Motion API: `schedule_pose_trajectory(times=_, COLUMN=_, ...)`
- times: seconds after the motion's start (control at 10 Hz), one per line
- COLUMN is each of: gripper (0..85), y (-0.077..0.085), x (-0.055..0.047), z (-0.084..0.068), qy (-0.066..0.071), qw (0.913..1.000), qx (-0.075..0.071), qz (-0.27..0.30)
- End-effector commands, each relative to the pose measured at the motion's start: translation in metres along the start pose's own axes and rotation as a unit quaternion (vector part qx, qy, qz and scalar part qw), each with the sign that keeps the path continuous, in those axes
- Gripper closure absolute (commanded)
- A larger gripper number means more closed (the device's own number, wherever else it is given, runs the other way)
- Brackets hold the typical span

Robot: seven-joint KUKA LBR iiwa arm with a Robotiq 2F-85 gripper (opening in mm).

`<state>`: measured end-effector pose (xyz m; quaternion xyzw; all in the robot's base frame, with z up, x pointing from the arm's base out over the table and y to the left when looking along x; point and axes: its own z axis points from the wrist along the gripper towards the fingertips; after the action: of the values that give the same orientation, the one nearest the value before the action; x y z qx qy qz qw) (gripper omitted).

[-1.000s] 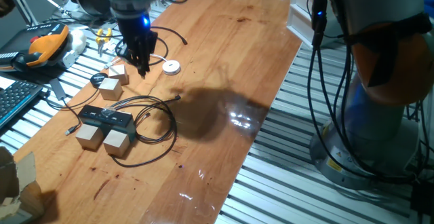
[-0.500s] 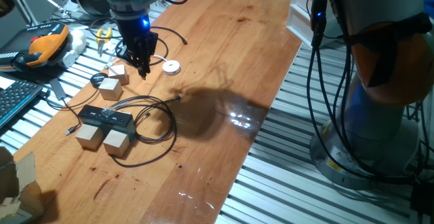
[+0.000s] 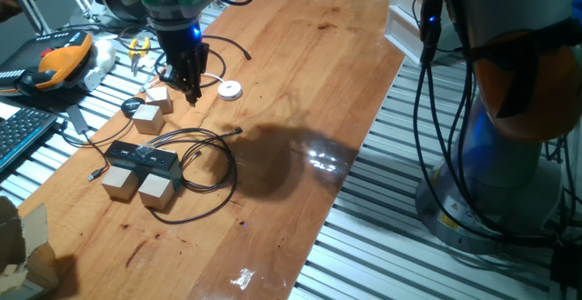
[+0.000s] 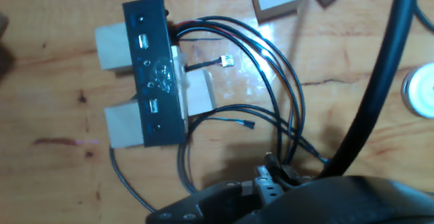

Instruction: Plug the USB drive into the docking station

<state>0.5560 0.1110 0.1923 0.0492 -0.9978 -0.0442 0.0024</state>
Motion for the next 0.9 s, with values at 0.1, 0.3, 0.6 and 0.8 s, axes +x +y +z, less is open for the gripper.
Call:
schedule_pose_trajectory(times=0.1, gripper=85.0, y=-0.001, x=0.0, z=0.0, qy=0.007, qw=0.9992, qx=-0.014, qz=-0.037)
schedule_pose_trajectory(times=0.3, gripper=85.0, y=-0.001, x=0.0, z=0.0, qy=0.012, qw=0.9987, qx=-0.023, qz=-0.044)
schedule_pose_trajectory(times=0.6, gripper=85.0, y=-0.001, x=0.0, z=0.0, qy=0.009, qw=0.9986, qx=-0.028, qz=-0.043)
schedule_pose_trajectory(times=0.8, gripper=85.0, y=0.011, x=-0.011, z=-0.001, qy=0.002, qw=0.9992, qx=-0.031, qz=-0.024)
